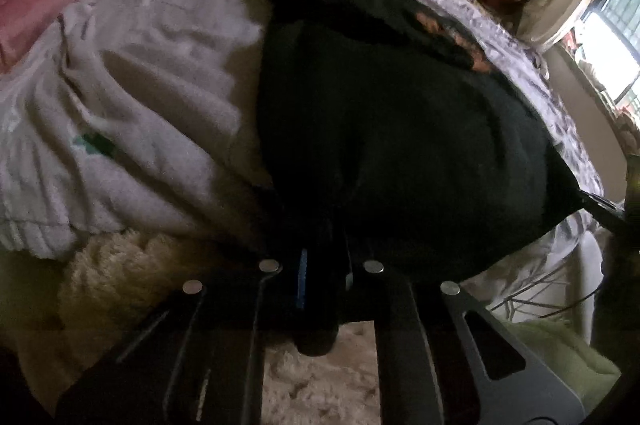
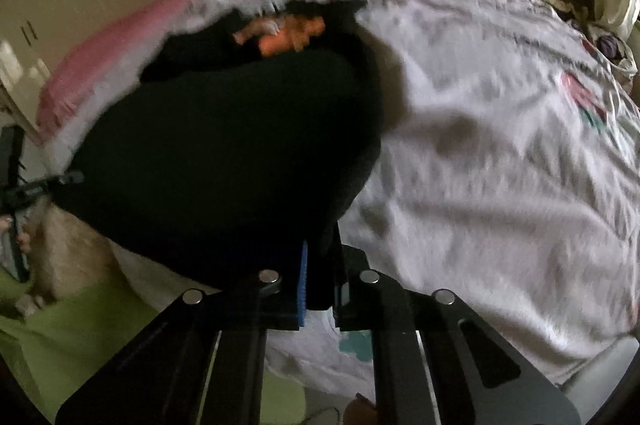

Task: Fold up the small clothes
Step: 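Lower both tools to the shirt hem and close them on it, then lift the hem with both tools and fold it over toward the collar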

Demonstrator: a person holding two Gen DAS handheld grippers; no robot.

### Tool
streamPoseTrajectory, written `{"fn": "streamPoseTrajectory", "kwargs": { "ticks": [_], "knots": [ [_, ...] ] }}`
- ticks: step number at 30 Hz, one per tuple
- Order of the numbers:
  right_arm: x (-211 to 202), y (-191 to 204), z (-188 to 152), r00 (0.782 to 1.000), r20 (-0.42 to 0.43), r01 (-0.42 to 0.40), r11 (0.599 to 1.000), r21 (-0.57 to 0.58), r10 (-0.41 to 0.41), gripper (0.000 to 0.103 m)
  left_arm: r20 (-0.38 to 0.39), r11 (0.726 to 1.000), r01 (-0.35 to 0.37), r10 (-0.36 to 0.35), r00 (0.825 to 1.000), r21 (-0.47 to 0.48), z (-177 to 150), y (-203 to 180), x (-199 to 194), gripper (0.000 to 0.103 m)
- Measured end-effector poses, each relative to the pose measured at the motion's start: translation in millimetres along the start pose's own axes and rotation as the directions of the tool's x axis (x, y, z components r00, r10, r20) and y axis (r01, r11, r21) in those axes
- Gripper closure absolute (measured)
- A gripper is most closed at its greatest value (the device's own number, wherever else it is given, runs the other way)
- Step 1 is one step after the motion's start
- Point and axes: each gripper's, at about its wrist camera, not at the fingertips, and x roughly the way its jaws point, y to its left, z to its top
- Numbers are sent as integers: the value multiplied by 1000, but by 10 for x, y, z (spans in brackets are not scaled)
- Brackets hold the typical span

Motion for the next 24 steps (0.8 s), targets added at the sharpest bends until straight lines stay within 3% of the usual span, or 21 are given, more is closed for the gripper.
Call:
{"fn": "streamPoseTrajectory", "kwargs": {
  "ticks": [10, 24],
  "knots": [
    [-501, -22, 421, 969, 244, -50, 999, 16, 44, 95, 118, 999, 36, -35, 992, -8, 388, -96, -398, 101],
    [-685, -158, 852, 918, 396, -59, 993, 102, 14, 95, 231, 1000, 9, -6, 973, -15, 1001, -220, -670, 101]
  ]
}}
